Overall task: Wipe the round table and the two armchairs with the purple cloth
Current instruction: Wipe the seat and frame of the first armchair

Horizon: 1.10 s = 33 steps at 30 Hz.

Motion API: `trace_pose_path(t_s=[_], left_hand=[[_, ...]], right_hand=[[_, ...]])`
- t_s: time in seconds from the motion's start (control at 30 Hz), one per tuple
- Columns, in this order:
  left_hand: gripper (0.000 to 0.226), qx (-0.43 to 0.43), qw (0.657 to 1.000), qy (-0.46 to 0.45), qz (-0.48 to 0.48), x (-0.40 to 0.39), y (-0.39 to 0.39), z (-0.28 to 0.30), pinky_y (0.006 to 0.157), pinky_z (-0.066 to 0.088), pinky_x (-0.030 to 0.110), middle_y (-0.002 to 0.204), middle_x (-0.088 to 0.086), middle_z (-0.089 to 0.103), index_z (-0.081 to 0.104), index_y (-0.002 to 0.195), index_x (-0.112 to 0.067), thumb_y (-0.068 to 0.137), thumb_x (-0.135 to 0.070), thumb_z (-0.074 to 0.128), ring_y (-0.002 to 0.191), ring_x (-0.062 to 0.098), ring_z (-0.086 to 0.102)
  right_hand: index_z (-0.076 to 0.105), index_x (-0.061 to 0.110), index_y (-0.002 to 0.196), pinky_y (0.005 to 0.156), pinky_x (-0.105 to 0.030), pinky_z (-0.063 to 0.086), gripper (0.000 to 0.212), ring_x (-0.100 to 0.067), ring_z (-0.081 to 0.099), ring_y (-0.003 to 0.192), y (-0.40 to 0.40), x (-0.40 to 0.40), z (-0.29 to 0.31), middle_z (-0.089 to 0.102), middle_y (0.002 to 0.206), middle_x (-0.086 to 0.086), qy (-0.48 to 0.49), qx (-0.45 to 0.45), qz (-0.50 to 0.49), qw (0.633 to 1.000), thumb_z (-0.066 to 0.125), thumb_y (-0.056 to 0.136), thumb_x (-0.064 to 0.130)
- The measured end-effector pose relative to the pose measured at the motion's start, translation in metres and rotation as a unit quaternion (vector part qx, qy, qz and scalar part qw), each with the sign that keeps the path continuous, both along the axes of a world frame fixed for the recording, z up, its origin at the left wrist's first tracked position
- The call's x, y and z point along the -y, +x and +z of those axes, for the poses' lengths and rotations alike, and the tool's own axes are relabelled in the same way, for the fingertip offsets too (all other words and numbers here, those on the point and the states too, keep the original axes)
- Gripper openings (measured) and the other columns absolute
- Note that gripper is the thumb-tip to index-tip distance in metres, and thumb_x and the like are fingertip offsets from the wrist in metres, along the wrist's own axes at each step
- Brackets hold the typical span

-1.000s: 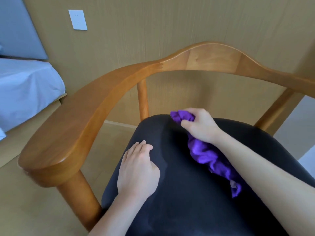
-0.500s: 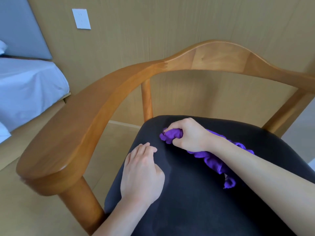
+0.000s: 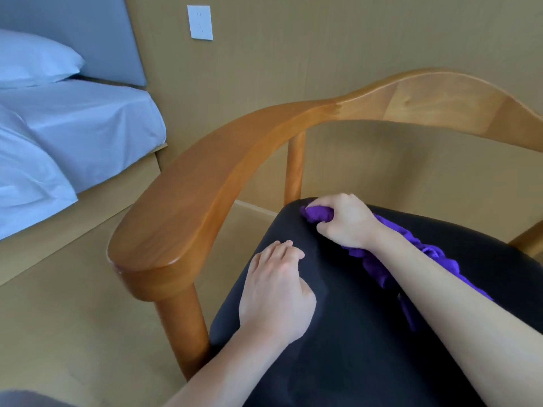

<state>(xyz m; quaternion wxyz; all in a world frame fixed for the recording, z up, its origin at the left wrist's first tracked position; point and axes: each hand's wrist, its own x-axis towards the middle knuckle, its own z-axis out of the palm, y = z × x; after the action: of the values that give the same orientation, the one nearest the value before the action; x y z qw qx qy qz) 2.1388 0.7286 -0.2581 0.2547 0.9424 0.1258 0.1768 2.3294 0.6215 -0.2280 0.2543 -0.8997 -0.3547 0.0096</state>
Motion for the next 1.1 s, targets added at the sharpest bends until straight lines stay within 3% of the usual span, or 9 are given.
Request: trace_pose_path(t_s=[0.13,0.27,0.4,0.5,0.63,0.77,0.93,1.0,1.1], left_hand=[[0.055,0.003,1.000,0.000,0.002,0.001,0.000,0.000,0.117,0.020,0.022,0.151,-0.013,0.043,0.054,0.130,-0.029,0.082,-0.005,0.040,0.143,0.006,0.027],[0.056,0.004,1.000,-0.003,0.012,0.002,0.002,0.000,0.117,0.019,0.021,0.151,-0.017,0.041,0.052,0.130,-0.032,0.083,-0.006,0.039,0.143,0.004,0.026],[0.056,0.001,1.000,0.000,0.016,0.001,0.003,0.000,0.117,0.019,0.020,0.151,-0.018,0.041,0.053,0.132,-0.033,0.085,-0.005,0.040,0.143,0.002,0.026],[0.057,-0.001,1.000,0.000,0.013,0.001,0.002,0.001,0.117,0.019,0.021,0.151,-0.017,0.041,0.054,0.133,-0.031,0.085,-0.005,0.040,0.143,0.002,0.025],[0.058,0.000,1.000,0.000,0.005,0.003,-0.002,0.001,0.118,0.016,0.019,0.153,-0.017,0.038,0.052,0.134,-0.031,0.084,-0.005,0.039,0.144,0.001,0.022],[0.058,0.003,1.000,0.001,-0.002,0.001,-0.003,0.001,0.119,0.015,0.019,0.153,-0.016,0.039,0.053,0.134,-0.031,0.084,-0.004,0.039,0.145,0.001,0.022],[0.057,0.007,1.000,-0.002,0.009,0.003,-0.001,0.002,0.117,0.015,0.018,0.152,-0.018,0.040,0.052,0.133,-0.032,0.085,-0.005,0.039,0.144,0.000,0.023],[0.058,0.008,1.000,0.000,0.010,0.001,0.000,-0.001,0.117,0.015,0.018,0.151,-0.019,0.040,0.053,0.133,-0.033,0.084,-0.005,0.039,0.144,0.000,0.023],[0.059,0.013,1.000,-0.003,0.010,0.000,0.001,0.000,0.116,0.016,0.017,0.150,-0.020,0.041,0.053,0.132,-0.034,0.084,-0.005,0.039,0.143,-0.001,0.023]], right_hand=[[0.075,0.031,0.093,0.076,-0.010,0.049,0.032,-0.001,0.066,0.087,-0.016,0.020,0.002,0.073,0.090,0.019,0.086,-0.055,0.066,0.993,0.058,0.069,0.018],[0.063,0.020,0.072,0.055,-0.016,0.042,0.008,-0.010,0.055,0.064,0.042,0.007,0.008,0.061,0.067,0.005,0.203,-0.036,-0.172,0.963,0.063,0.080,0.022],[0.059,0.011,0.075,0.057,-0.028,0.042,0.016,-0.026,0.059,0.070,0.071,-0.021,0.005,0.060,0.079,-0.004,0.039,-0.102,-0.290,0.951,0.056,0.078,0.026],[0.062,0.013,0.074,0.059,-0.029,0.045,0.016,-0.026,0.059,0.071,0.055,-0.037,0.006,0.062,0.079,-0.005,-0.024,-0.053,-0.214,0.975,0.051,0.068,0.022],[0.074,0.031,0.080,0.071,-0.023,0.051,0.027,-0.010,0.065,0.085,0.009,-0.024,0.008,0.073,0.085,0.013,0.040,-0.079,-0.025,0.996,0.057,0.072,0.011],[0.080,0.022,0.087,0.076,-0.020,0.054,0.029,-0.005,0.069,0.083,-0.014,0.000,0.012,0.077,0.088,0.011,0.093,-0.157,0.072,0.980,0.059,0.071,0.010],[0.059,0.016,0.064,0.056,-0.022,0.041,0.015,-0.016,0.054,0.058,0.039,-0.019,0.024,0.060,0.057,0.011,0.249,-0.114,-0.190,0.943,0.061,0.078,0.018],[0.061,0.009,0.073,0.058,-0.025,0.044,0.013,-0.025,0.061,0.068,0.055,-0.036,0.021,0.068,0.076,-0.003,0.193,-0.142,-0.274,0.931,0.058,0.080,0.019],[0.058,0.009,0.072,0.057,-0.028,0.044,0.014,-0.025,0.060,0.067,0.054,-0.060,0.012,0.063,0.079,-0.007,0.017,-0.116,-0.240,0.964,0.054,0.076,0.022]])
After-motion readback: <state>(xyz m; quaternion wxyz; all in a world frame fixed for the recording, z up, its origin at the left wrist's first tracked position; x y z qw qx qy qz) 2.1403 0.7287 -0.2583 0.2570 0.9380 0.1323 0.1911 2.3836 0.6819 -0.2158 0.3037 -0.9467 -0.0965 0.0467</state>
